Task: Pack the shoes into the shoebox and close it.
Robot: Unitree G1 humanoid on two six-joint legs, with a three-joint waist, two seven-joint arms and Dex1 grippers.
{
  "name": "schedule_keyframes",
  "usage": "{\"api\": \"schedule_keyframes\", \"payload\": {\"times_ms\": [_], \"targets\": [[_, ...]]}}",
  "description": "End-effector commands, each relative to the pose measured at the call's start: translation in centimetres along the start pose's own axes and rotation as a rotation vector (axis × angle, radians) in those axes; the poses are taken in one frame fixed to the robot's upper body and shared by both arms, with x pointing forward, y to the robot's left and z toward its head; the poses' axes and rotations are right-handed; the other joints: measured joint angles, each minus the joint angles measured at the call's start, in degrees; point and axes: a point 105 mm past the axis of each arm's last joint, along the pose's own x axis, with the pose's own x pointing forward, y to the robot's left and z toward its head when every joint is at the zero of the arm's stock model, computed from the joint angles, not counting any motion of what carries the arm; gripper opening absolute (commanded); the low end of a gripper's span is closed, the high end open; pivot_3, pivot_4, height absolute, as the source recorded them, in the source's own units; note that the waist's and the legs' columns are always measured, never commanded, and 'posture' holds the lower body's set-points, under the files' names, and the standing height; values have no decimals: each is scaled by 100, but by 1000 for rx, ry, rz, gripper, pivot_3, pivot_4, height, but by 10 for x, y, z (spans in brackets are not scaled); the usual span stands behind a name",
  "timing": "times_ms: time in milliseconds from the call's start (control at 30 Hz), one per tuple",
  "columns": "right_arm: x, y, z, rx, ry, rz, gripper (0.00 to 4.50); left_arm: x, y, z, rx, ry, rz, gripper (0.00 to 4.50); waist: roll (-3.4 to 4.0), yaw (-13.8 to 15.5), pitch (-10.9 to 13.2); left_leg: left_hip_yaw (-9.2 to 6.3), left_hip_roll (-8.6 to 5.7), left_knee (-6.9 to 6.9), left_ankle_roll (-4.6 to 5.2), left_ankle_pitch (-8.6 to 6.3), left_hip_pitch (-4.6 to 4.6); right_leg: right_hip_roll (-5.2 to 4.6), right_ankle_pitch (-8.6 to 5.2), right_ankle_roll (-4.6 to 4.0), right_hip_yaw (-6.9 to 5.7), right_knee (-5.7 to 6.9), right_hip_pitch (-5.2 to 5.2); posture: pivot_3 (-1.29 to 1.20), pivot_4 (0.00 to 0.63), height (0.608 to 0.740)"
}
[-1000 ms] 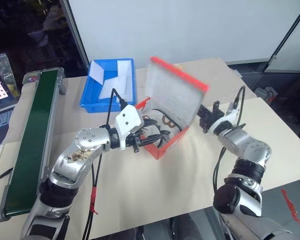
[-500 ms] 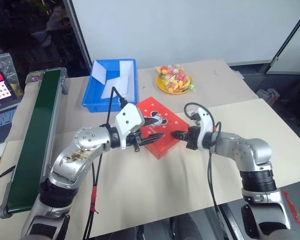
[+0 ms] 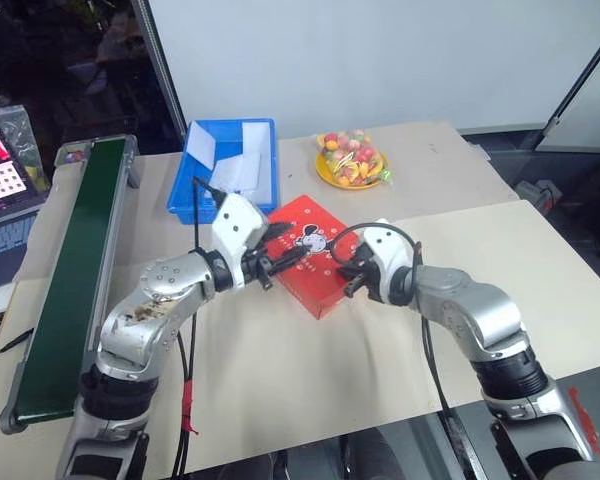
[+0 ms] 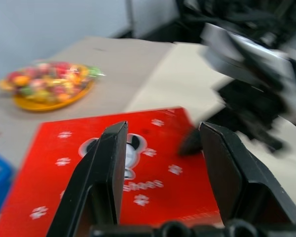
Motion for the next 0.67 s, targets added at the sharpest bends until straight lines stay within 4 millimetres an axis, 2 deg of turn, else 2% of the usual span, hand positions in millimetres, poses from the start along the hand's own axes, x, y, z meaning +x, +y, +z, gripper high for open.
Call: {"api": "schedule_keyframes", "payload": {"times_ms": [33,133,200,267,367,400,467,533,667], "targets": [[-33,-14,59,135,-270,-21,30,-7,35,16,-55,-74,211,2480,0,19,0,-1,-1,0,-1,0,-1,0,0,0,-1,2,-1,0,150,723],[-62,-31,91,261,-473,-23,30,-14,60,16,-92,-95,358,2480,0,25,0,-1,-5,3,0,0,-6,-2,1,2,-2,3,-3,0,150,723],[-78,-45,100,295,-552,-64,30,-20,73,13,-111,-97,436,2480,0,36,0,-6,-5,0,0,0,-6,-2,2,3,-8,5,-2,0,150,723],[-85,-78,87,240,-507,-294,30,-28,87,7,-109,-84,511,2480,-1,38,0,-13,-4,-11,0,0,-5,0,2,3,-17,11,0,0,150,723],[-89,-106,71,82,-416,-521,30,-35,100,-1,-107,-68,581,2480,-1,30,0,-12,-15,-14,2,-1,-7,-7,2,3,-23,11,-3,0,150,723],[-88,-114,62,-27,-350,-603,30,-38,104,-4,-106,-59,608,2480,-1,20,0,-8,-17,-15,2,-1,-7,-9,2,3,-22,11,-5,0,150,723],[-83,-119,50,-124,-296,-655,30,-44,116,-10,-134,-52,675,2480,-1,7,0,-1,-16,-15,2,-1,-9,-11,1,3,-21,10,-8,0,150,723],[-81,-119,47,-96,-326,-654,30,-46,121,-12,-154,-48,703,2480,-1,-37,0,6,-8,-14,1,-1,-7,-8,1,3,-18,10,-7,0,150,723],[-78,-122,34,-99,-309,-687,30,-44,118,-11,-116,-25,684,2480,-1,-47,0,9,-6,-4,-2,1,-5,-8,2,3,-9,8,-6,0,150,723]]}}
